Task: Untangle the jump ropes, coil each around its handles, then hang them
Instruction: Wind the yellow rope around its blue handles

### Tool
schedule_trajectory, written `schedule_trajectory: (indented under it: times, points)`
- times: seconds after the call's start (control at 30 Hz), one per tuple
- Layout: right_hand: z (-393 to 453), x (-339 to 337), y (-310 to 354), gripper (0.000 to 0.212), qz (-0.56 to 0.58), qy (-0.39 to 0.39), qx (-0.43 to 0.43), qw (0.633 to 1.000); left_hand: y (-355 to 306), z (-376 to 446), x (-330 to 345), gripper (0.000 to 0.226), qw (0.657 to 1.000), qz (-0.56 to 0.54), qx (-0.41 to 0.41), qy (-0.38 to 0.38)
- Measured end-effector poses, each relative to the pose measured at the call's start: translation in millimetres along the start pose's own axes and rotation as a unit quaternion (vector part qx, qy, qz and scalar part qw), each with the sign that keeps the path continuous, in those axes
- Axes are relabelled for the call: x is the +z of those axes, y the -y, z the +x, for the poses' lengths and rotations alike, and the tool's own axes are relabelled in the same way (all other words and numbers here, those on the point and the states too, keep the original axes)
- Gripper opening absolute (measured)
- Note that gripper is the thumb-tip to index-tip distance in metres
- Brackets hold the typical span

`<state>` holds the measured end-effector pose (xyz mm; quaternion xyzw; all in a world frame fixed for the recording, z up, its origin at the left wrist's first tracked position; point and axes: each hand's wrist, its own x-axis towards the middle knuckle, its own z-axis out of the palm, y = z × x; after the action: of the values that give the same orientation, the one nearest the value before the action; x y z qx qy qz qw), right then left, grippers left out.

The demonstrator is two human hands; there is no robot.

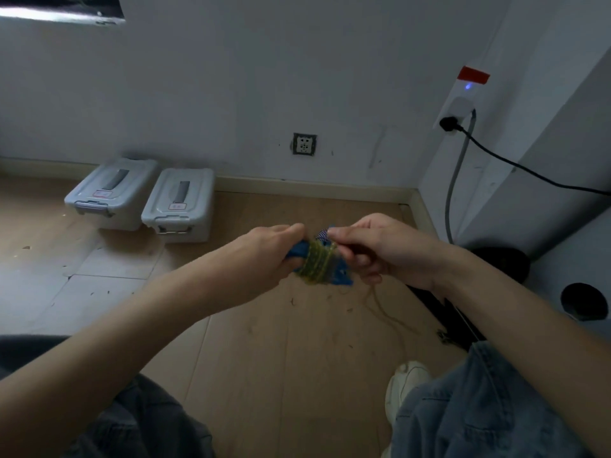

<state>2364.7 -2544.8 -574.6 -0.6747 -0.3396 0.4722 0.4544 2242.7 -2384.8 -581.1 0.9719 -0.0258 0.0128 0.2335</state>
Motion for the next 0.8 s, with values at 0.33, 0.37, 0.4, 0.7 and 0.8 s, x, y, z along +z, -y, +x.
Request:
schedule_trajectory:
  times: [0.33, 0.37, 0.4, 0.7, 0.8]
  points:
    - [5.0, -2.4, 3.7, 0.046, -0.274, -0.084, 0.009, 0.958, -7.9, -5.8, -11.5, 0.02, 0.93, -0.292, 0.059, 0.217]
    - [3.8, -2.1, 4.6, 0.051, -0.262, -0.074, 0.016, 0.962, -8.1, -6.5, -15.0, 0.021, 0.915, -0.339, 0.059, 0.211]
    - [3.3, -4.7, 2.1, 0.051, -0.24, -0.062, 0.017, 0.969, -8.4, -7.4, -18.6, 0.023, 0.9, -0.383, 0.06, 0.202]
    - [9.7, 10.1, -13.5, 0.054, -0.069, -0.123, 0.022, 0.99, -12.0, -4.0, -22.3, 0.026, 0.786, -0.617, -0.04, 0.008]
    - [8.1, 14.3, -12.8, 0.054, 0.043, -0.082, 0.004, 0.996, 3.0, 4.5, -24.1, 0.016, 0.757, -0.618, -0.132, -0.164]
